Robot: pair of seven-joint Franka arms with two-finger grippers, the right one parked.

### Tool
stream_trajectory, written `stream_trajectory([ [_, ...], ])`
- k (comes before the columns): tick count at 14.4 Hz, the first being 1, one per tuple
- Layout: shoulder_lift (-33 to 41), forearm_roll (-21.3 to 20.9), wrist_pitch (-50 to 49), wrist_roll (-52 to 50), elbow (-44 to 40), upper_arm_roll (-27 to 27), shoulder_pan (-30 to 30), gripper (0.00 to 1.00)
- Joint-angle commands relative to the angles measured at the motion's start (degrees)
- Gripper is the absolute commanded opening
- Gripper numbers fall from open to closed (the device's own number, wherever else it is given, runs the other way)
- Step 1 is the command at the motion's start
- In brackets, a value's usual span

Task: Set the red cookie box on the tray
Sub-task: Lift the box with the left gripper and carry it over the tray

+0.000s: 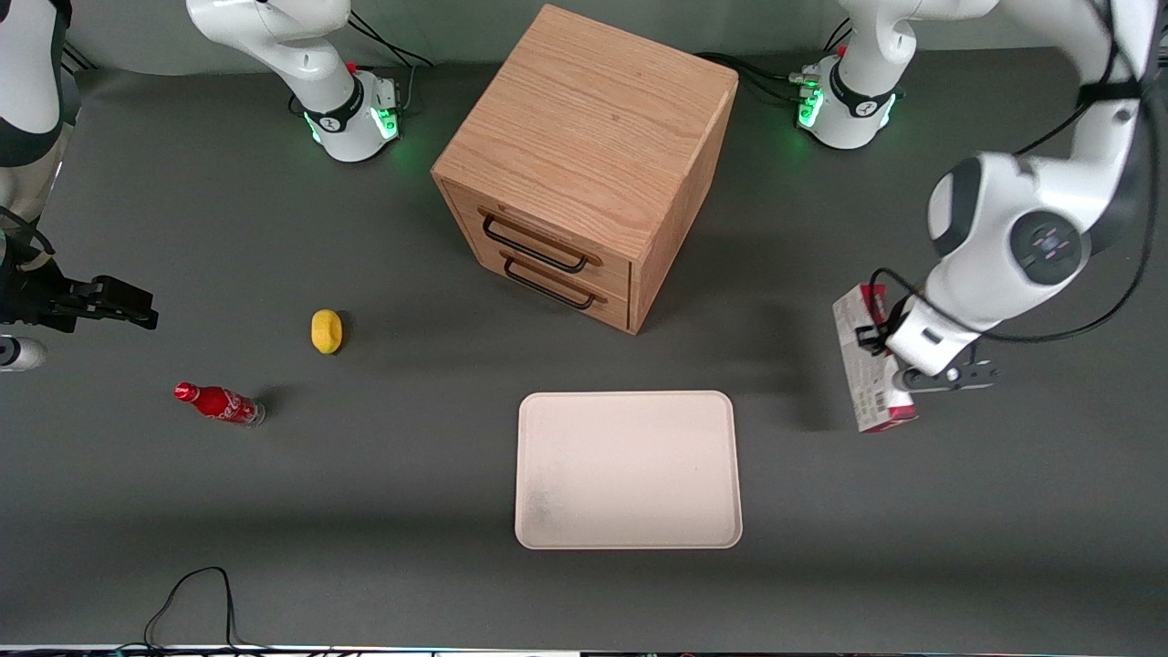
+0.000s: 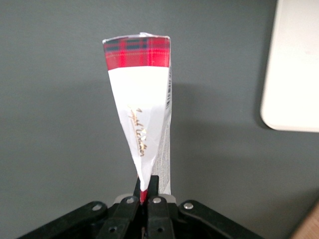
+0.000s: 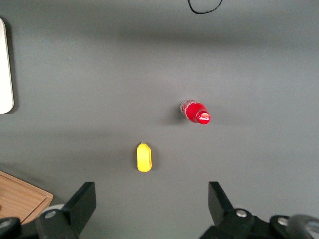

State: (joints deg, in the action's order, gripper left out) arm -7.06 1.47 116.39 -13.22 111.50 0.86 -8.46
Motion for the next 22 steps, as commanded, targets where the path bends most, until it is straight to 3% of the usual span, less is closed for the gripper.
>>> stream_trajectory([
  [1,2.92,-0.59,-14.03,-1.02,-10.03,-0.07,0.02,0.0],
  [5,2.84,-2.0,-29.27,-0.93,-24.55,-0.07,0.02,0.0],
  [10,1.35,-1.65,-30.52,-0.93,-30.1,0.2,-0.15,0.0],
  [14,-9.7,-1.56,-33.93,-5.22,-42.73,0.64,-4.0,0.0],
  [18,-24.37,-2.97,-36.06,-11.46,-60.66,0.46,-10.51,0.0],
  [22,-28.98,-2.97,-31.67,-18.05,-65.62,0.11,-15.79,0.0],
])
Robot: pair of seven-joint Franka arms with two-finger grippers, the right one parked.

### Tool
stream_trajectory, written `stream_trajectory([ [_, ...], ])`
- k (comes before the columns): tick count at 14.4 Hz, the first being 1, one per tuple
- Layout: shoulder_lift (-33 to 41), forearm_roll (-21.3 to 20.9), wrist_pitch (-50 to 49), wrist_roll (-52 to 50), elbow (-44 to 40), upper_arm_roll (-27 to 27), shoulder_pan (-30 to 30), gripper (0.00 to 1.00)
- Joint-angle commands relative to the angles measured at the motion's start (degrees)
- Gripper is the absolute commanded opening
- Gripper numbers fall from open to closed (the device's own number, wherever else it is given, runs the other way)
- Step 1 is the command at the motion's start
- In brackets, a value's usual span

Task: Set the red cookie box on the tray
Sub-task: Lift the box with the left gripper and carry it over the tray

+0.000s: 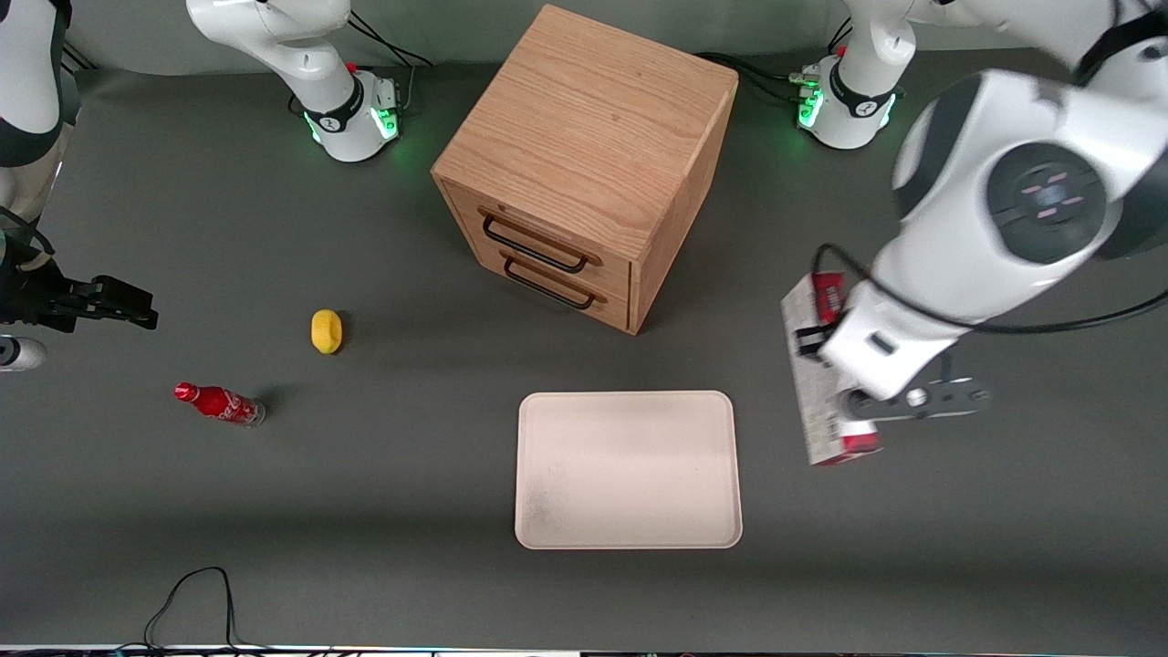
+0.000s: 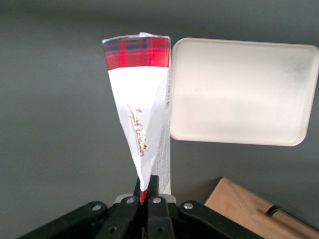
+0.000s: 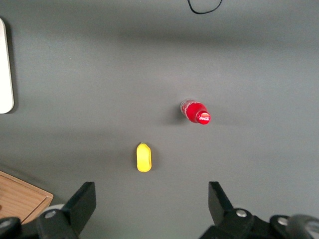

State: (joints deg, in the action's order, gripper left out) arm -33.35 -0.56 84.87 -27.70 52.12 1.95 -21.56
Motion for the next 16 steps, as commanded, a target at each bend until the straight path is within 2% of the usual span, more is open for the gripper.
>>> stream_trajectory([
  [1,-2.77,-0.93,0.9,-4.72,-6.24,-0.9,-3.39,0.0],
  [5,-4.87,-0.93,3.62,-5.43,-5.89,-0.99,-4.54,0.0],
  [10,-10.84,-1.11,14.16,-4.2,-1.06,-0.81,-4.45,0.0],
  [16,-17.61,-1.63,22.34,0.99,1.4,-0.9,-3.75,0.0],
])
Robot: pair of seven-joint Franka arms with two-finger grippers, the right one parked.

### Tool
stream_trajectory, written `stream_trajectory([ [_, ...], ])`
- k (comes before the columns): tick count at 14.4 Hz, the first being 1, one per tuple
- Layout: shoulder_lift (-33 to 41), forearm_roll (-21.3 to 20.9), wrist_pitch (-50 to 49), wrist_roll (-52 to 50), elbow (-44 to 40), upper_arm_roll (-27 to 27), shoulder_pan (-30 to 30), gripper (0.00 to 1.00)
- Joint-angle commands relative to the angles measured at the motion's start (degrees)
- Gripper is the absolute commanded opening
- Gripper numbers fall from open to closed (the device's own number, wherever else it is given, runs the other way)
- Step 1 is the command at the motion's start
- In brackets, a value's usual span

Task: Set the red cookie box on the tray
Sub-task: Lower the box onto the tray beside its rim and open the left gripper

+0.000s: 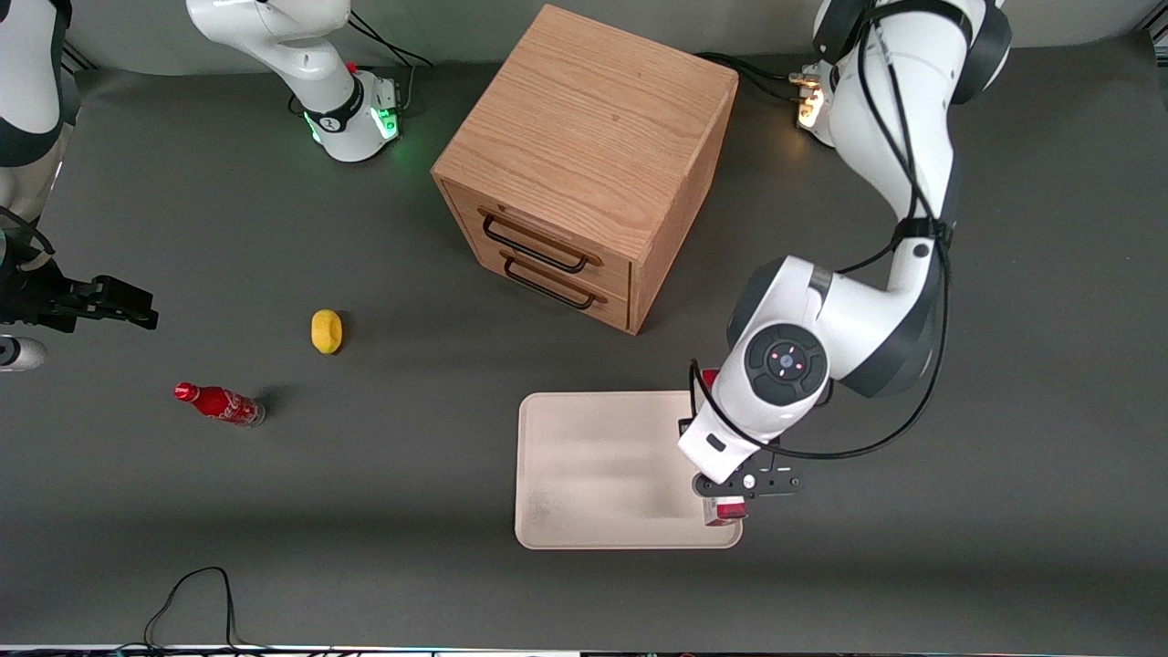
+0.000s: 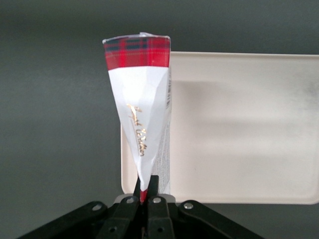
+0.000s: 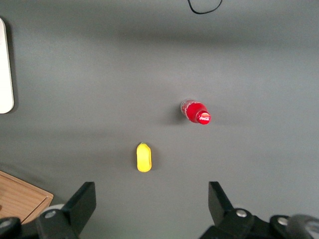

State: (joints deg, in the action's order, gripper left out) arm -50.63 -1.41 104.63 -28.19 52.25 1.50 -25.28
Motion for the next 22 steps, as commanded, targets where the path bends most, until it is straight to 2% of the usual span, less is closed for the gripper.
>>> stream_trajectory([
  [1,-0.87,-0.79,4.51,1.74,2.49,-0.44,-0.04,0.0],
  [7,-4.82,-0.96,9.1,2.27,4.09,-0.62,0.05,0.0],
  [11,-5.71,-3.42,10.85,2.18,5.48,-0.62,-0.03,0.0],
  [12,-5.53,-3.77,10.77,2.18,5.75,-0.62,-0.12,0.38],
  [13,-5.45,-3.86,10.34,2.09,5.76,-0.62,-0.12,0.6],
  [14,-5.27,-3.95,10.07,1.74,5.76,-0.7,-0.47,0.74],
  [16,-4.22,-3.95,8.76,1.56,5.67,-0.71,-0.56,0.84],
  [17,-3.34,-3.78,6.58,1.56,5.49,-0.62,-0.48,0.99],
  [22,5.96,-2.29,-7.04,0.25,4.88,0.0,-0.04,1.0],
])
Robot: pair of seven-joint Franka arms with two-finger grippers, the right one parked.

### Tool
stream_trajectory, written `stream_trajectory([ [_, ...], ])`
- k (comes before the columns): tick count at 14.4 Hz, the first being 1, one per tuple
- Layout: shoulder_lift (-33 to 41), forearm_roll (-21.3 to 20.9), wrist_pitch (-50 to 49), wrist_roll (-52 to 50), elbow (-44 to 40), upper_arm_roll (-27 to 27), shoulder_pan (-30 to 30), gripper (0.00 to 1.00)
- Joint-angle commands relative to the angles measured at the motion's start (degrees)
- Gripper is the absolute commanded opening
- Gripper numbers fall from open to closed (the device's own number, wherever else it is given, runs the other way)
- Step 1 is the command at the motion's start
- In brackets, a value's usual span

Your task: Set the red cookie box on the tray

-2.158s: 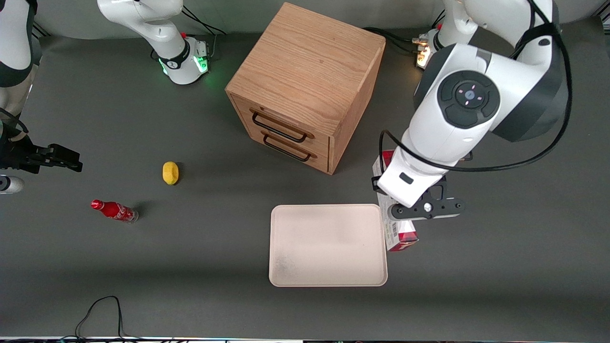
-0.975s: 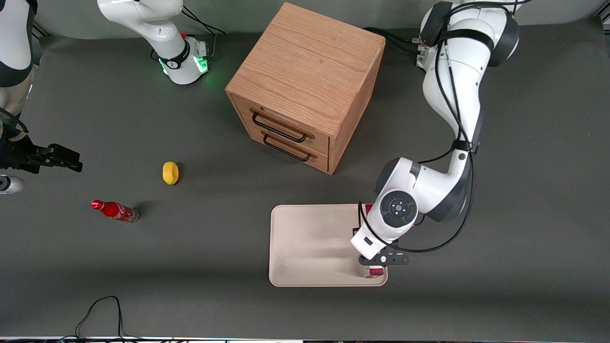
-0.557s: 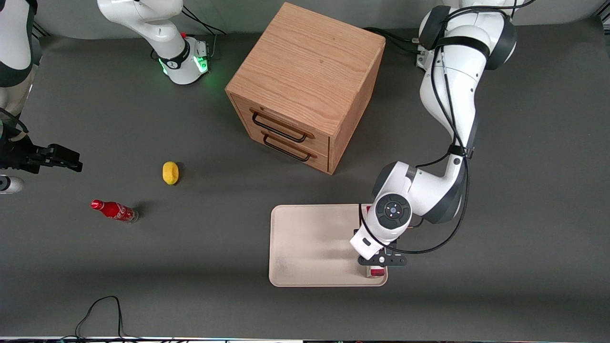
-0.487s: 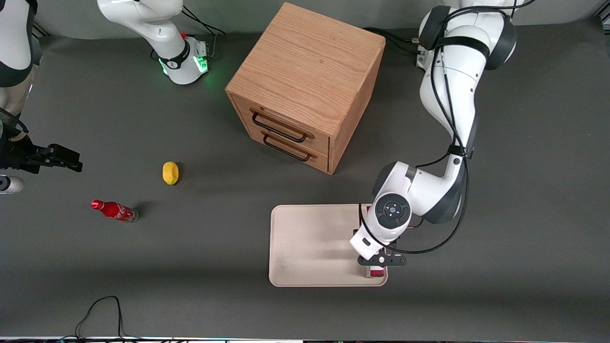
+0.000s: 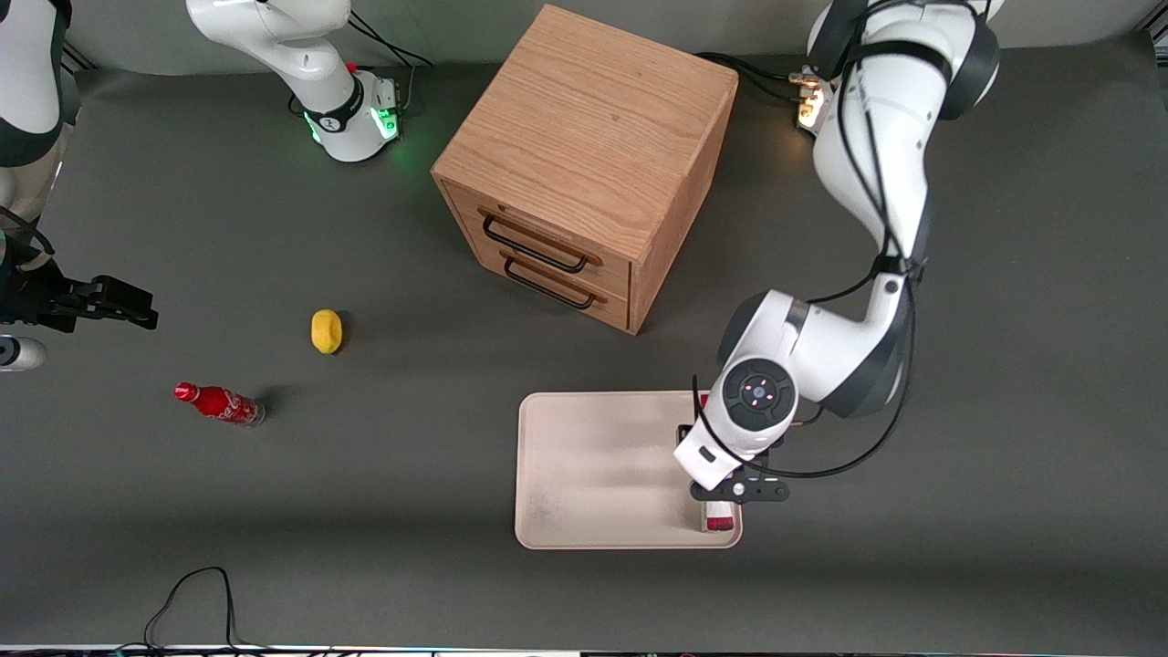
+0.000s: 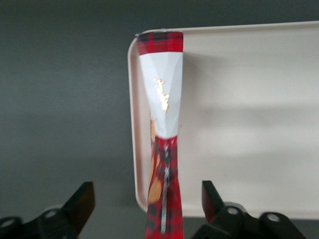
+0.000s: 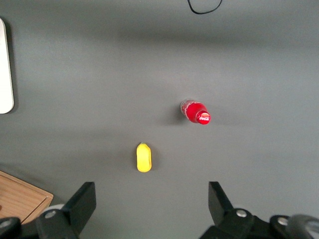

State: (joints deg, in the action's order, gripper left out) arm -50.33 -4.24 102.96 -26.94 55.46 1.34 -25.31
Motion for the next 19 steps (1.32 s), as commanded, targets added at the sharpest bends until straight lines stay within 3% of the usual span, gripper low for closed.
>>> stream_trajectory([
  [1,8.38,1.15,-8.1,-1.01,1.67,0.16,-0.09,1.0],
  [9,26.14,1.69,-21.57,0.39,4.99,-0.11,1.92,1.0],
  [15,43.8,3.53,-12.62,13.2,30.64,-0.37,13.52,1.0],
  [19,47.77,3.62,-9.62,18.84,37.69,-0.46,18.8,1.0],
])
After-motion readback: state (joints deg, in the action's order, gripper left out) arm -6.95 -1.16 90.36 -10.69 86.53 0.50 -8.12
